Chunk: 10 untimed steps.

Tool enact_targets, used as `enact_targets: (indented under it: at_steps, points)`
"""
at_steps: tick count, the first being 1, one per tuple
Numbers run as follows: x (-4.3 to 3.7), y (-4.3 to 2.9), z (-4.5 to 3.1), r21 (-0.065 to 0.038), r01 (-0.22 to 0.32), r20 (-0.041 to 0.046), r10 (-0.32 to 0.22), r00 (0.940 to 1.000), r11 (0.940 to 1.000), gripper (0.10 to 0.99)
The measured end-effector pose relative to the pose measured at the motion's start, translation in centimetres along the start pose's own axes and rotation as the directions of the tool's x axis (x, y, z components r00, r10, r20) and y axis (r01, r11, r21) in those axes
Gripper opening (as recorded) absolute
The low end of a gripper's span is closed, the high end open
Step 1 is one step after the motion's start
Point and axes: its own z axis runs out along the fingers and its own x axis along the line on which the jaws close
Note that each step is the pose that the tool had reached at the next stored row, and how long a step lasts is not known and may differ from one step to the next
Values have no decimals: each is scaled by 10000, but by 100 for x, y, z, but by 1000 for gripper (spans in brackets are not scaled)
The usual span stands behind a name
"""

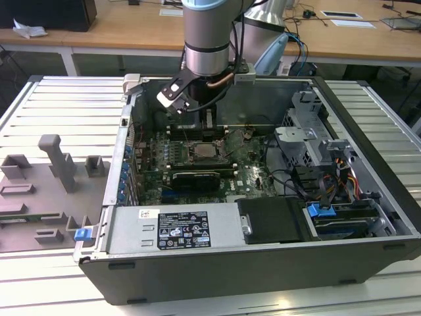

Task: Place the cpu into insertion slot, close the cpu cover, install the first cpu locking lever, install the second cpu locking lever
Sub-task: 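Close the cpu cover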

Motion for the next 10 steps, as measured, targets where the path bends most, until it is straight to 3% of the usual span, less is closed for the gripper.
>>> enact_targets:
  at_steps: [10]
  points:
    - [1,20,-31,1,0,4,0,10000,10000,106]
